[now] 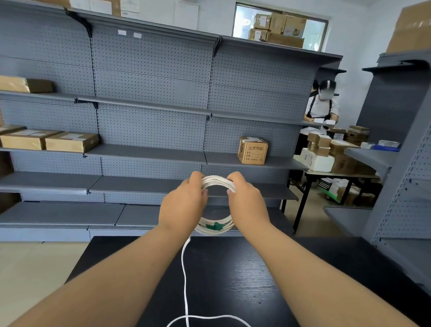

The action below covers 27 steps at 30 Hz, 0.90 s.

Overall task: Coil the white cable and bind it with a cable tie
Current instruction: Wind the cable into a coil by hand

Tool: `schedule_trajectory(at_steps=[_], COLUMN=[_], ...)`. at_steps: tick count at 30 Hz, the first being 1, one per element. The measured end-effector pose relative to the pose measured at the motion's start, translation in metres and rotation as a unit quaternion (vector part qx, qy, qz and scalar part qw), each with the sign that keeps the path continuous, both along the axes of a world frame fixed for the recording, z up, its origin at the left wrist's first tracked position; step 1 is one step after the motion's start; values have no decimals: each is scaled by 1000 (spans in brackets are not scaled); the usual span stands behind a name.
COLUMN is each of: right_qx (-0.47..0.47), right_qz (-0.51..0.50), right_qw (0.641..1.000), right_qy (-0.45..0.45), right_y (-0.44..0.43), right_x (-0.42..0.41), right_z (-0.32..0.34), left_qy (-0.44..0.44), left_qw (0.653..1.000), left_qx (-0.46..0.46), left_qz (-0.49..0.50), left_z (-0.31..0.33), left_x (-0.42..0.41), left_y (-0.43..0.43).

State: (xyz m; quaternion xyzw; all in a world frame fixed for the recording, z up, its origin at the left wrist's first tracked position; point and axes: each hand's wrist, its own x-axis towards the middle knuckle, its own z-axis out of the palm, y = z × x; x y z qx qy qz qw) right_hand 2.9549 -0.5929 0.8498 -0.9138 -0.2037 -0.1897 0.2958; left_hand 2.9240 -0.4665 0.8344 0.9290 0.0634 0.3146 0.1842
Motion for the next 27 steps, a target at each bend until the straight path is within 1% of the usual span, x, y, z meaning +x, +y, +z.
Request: schedule_trajectory(at_steps=[4, 6, 10, 13, 16, 20, 24, 25, 27], right_qx=[97, 140, 182, 174, 135, 45, -35, -53, -62], right_qz=[-5, -10, -23, -20, -12, 15, 42, 40, 32], right_qw=[994, 987, 977, 979, 986, 996, 998, 997, 997], right_qy=[55, 82, 106, 100, 95, 69, 33, 29, 17], right_y=[-1, -1, -1, -1, -1, -2, 0, 1, 1], right_x=[4, 5, 7, 8, 7, 4, 5, 5, 7], right_z=[-3, -5, -3, -2, 0, 5, 7, 7, 7], left_qy=[-10, 5, 35, 44, 23, 33, 52, 50, 36], left_qw=[990, 982, 966, 963, 977, 998, 993, 992, 994], left_qx=[-139, -185, -249, -255, -205, -49, 102, 119, 105], left_qz=[-31, -41, -57, -75, -59, -5, 7, 8, 5], left_z=[1, 4, 7, 4, 2, 7, 8, 8, 9], left_x=[1, 2, 5, 8, 8, 9, 12, 12, 10], left_y=[2, 4, 6, 6, 5, 4, 3, 3, 3])
